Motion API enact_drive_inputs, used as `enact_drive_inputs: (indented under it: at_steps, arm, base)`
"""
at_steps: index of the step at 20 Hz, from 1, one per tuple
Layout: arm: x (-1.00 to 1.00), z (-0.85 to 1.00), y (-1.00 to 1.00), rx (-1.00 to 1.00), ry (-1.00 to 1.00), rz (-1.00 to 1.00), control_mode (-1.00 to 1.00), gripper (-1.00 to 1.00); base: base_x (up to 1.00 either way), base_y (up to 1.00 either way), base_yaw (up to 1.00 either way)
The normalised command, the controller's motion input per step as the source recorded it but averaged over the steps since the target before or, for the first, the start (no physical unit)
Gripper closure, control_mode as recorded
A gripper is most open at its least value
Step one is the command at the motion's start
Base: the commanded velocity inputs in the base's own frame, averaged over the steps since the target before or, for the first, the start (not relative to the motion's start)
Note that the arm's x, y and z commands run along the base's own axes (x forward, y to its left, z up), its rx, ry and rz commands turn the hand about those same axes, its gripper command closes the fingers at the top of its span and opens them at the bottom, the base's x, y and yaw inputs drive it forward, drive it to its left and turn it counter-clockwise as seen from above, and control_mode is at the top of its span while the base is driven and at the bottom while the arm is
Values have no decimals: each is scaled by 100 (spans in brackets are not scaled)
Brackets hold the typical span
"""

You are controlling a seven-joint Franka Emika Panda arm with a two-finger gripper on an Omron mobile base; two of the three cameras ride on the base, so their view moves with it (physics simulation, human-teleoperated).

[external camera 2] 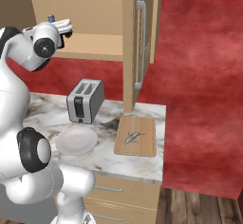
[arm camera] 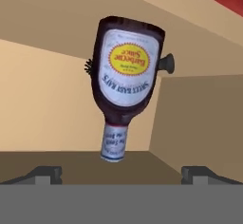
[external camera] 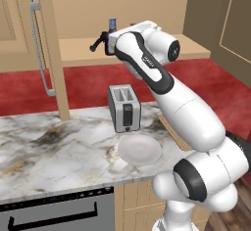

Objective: Pick the fish from the plate and place it on the cutting board. Then pick the condiment bottle from the cabinet and place it next to the cutting board.

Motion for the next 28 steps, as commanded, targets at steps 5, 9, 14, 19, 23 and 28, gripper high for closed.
enact_drive_inputs:
  at_steps: [5, 9, 14, 19, 23, 28]
  arm:
    - [13, 0, 3, 0, 0, -2, -100, -100]
    - [15, 1, 4, 0, 0, -3, -100, -100]
    - [14, 4, 8, 0, 0, -2, -100, -100]
    - [16, 5, 6, 0, 1, -2, -100, -100]
    - [16, 6, 3, 0, 2, -2, -100, -100]
    - [13, 4, 2, 0, 2, -3, -100, -100]
  base:
    - [0, 0, 0]
    - [0, 0, 0]
    - [0, 0, 0]
    - [0, 0, 0]
    - [0, 0, 0]
    - [0, 0, 0]
